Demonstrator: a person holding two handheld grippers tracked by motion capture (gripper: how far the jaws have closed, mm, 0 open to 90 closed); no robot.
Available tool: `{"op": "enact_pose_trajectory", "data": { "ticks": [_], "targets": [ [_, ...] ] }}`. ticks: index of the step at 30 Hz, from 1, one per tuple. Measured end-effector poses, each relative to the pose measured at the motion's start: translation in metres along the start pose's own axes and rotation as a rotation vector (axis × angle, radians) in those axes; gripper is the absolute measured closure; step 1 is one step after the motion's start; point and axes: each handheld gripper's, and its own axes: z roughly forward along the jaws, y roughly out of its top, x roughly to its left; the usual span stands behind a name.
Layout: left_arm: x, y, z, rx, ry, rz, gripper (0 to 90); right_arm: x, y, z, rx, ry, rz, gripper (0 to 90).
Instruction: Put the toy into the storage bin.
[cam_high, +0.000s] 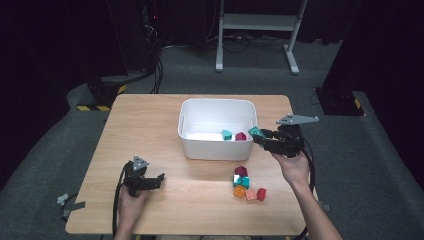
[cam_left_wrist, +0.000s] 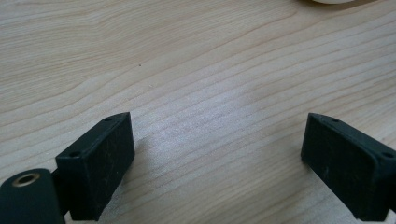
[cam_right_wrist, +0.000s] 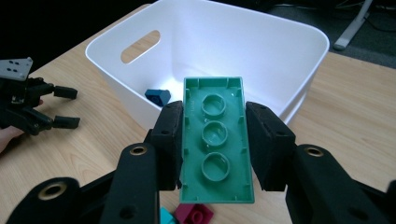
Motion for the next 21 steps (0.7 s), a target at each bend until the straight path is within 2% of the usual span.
{"op": "enact_pose_trajectory", "data": {
  "ticks": [14, 21],
  "targets": [
    [0.000, 0.000, 0.000, -0.003, 0.000, 0.002, 10.8, 0.007, 0.034, 0.029, 0.015, 0.011, -0.026, 58.8],
    [0.000, 0.000, 0.000, -0.002, -0.001, 0.001, 10.8, 0.006, 0.042, 0.039, 0.025, 0.009, -0.039, 58.8]
  ]
}}
